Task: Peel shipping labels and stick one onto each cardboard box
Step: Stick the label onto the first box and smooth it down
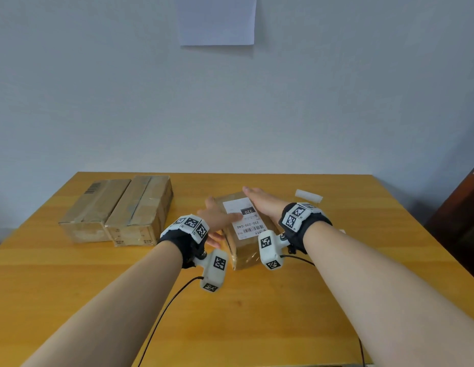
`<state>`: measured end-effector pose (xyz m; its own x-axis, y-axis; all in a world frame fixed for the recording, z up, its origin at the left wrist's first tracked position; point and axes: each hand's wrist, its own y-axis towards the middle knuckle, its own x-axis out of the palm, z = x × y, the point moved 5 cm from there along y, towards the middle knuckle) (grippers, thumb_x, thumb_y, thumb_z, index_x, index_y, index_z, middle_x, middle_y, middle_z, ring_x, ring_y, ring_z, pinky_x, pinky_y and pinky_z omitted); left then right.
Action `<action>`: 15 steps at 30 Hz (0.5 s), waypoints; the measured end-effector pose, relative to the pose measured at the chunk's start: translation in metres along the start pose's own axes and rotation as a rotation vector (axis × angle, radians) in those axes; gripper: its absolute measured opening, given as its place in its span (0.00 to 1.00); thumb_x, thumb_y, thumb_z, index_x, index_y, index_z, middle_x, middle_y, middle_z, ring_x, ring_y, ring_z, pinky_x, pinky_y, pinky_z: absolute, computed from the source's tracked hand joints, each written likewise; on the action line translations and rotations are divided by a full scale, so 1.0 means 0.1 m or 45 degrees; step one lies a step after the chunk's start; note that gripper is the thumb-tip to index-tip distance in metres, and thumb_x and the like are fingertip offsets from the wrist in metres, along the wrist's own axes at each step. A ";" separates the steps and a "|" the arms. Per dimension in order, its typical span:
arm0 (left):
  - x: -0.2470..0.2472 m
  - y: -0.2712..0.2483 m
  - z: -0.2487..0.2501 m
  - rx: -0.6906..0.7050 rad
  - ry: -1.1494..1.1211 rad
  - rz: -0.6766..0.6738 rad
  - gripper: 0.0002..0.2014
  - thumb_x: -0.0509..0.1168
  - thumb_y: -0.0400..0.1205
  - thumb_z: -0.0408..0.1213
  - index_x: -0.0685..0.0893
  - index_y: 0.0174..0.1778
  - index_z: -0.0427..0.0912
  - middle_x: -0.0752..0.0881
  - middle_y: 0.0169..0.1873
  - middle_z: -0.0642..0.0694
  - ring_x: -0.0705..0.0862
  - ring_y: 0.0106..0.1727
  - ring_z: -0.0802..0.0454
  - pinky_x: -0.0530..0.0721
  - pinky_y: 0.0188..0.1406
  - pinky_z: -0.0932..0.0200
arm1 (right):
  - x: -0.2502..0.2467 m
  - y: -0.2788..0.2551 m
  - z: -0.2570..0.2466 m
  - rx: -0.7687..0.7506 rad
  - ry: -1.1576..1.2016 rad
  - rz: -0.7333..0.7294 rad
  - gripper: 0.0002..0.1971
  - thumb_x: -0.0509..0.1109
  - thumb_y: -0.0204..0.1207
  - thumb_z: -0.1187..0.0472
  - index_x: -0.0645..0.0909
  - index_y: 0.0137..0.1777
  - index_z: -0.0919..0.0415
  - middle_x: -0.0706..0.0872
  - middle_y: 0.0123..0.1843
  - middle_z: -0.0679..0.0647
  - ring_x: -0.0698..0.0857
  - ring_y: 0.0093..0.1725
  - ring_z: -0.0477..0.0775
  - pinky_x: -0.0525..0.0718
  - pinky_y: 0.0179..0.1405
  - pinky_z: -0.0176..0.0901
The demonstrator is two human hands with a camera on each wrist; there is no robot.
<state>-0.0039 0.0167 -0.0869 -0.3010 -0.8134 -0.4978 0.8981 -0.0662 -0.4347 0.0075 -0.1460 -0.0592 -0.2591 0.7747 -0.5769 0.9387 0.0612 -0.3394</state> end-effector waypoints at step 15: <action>-0.05 0.17 -0.04 0.221 0.038 0.178 0.24 0.60 0.90 0.49 0.69 0.84 0.59 0.65 0.77 0.42 0.78 0.60 0.43 0.89 0.31 0.53 | -0.04 -0.22 0.07 -0.256 1.191 0.185 0.24 0.60 0.91 0.44 0.83 0.61 0.66 0.94 0.53 0.66 0.93 0.49 0.72 0.91 0.57 0.65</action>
<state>0.0117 0.0220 -0.0949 -0.1765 -0.8044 -0.5672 0.9728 -0.0547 -0.2252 -0.0135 -0.1550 -0.0544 0.0668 0.9657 0.2511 0.9912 -0.0354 -0.1275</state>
